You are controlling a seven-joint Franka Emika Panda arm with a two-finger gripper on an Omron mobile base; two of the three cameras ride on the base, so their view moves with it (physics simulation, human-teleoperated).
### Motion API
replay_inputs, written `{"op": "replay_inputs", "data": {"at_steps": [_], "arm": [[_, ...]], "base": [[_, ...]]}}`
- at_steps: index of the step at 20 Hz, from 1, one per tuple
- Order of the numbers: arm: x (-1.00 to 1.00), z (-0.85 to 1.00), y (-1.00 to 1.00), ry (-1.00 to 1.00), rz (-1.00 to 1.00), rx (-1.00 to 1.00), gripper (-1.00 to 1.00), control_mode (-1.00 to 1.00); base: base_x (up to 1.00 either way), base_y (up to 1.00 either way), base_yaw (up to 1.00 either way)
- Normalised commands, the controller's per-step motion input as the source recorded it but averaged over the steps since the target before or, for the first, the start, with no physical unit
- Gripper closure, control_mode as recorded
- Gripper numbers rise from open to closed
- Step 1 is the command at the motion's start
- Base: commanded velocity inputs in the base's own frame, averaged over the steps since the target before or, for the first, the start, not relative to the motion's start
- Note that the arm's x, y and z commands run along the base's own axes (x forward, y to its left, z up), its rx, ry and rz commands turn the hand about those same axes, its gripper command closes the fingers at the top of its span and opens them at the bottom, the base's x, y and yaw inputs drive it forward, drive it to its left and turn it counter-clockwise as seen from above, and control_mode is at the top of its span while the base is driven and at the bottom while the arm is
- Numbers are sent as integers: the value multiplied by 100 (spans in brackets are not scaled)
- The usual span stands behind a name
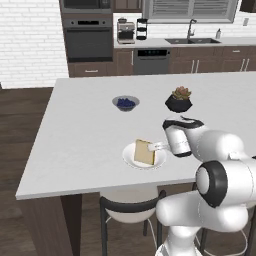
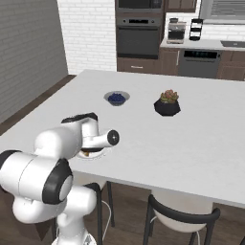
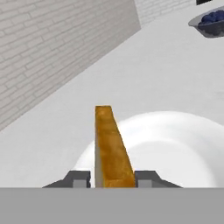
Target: Start the toaster. Once the lever pops up, take the bread to the plate on the dining counter.
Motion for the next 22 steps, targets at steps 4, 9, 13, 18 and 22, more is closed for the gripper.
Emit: {"op": "replay_inputs", "data": {"at_steps": [4,9,13,18,22], "arm": [[-8,-5,-18,0,0,0,-100,-100],[6,0,-35,0,0,0,-100,-100],[5,0,-43,0,0,0,-100,-100],[0,0,-30,0,-3,-3,-100,-100],[-1,0,-28,0,-13,-10,-100,-100]], "base": [[0,0,0],[0,0,0],[0,0,0],[0,0,0],[0,0,0]]}}
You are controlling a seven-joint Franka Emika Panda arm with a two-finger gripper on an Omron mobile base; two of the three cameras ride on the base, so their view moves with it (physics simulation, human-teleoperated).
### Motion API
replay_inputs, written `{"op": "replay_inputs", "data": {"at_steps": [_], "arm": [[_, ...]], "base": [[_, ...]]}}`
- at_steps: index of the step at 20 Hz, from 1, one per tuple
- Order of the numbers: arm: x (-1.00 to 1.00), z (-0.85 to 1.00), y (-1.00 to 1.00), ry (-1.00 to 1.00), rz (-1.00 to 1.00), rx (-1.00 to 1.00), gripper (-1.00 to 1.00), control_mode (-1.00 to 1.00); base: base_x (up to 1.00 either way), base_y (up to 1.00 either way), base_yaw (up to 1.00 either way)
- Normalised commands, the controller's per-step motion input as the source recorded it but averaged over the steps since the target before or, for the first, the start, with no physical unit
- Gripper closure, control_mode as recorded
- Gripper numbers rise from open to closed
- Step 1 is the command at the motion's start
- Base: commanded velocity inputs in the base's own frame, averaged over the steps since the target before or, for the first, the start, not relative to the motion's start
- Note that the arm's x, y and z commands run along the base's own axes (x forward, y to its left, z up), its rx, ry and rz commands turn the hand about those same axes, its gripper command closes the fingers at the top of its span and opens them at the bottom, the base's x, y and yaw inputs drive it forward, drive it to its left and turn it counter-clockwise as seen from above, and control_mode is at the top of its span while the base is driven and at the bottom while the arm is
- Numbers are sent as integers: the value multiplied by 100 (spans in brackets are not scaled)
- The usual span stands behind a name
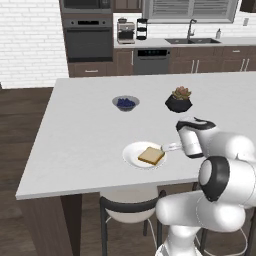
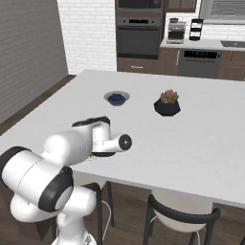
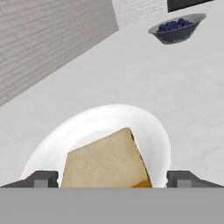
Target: Start the toaster. Once the lever pops up, take the bread to the plate on the dining counter.
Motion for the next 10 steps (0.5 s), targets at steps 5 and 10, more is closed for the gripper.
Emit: {"op": "replay_inputs", "data": {"at_steps": [5,10], "arm": [[-4,21,-12,1,-19,-13,-100,-100],[-53,53,-2,14,-31,-11,-100,-100]], "base": [[0,0,0],[0,0,0]]}}
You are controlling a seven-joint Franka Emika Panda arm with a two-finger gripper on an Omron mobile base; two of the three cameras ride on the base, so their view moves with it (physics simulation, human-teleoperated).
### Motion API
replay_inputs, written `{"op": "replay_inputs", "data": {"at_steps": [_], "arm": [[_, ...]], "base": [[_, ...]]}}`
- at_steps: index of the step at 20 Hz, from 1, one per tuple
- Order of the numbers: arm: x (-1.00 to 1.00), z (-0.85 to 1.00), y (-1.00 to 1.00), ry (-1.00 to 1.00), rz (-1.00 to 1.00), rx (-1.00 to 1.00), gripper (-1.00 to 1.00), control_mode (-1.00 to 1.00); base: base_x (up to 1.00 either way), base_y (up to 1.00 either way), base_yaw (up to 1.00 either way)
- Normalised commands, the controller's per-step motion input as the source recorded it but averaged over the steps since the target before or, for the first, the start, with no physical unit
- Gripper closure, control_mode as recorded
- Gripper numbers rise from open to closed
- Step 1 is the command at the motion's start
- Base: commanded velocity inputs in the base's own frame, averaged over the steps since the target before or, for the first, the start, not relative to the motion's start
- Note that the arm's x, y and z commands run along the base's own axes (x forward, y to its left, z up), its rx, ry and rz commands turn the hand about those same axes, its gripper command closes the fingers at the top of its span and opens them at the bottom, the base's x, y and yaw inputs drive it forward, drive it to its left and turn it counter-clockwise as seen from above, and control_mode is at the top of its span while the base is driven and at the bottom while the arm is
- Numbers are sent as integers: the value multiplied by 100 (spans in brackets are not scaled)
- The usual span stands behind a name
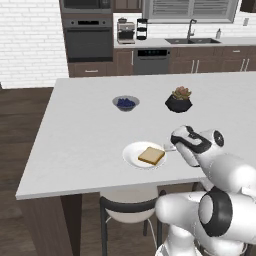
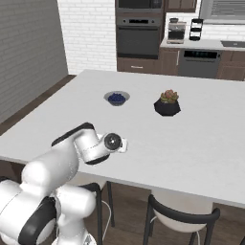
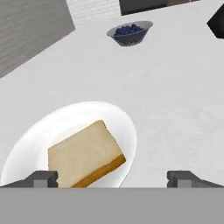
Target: Start the toaster. Once the lever pops up, take the bread to the plate on the dining counter.
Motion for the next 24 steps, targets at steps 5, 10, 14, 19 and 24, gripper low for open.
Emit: {"op": "replay_inputs", "data": {"at_steps": [5,10,14,19,24], "arm": [[-87,52,-2,16,-36,-11,-100,-100],[-98,79,-3,10,-24,-10,-100,-100],[-98,80,-1,10,-21,-7,-100,-100],[-100,43,6,-4,-2,0,-100,-100],[-100,16,41,-4,26,0,-100,-100]], "base": [[0,0,0],[0,0,0],[0,0,0],[0,0,0],[0,0,0]]}}
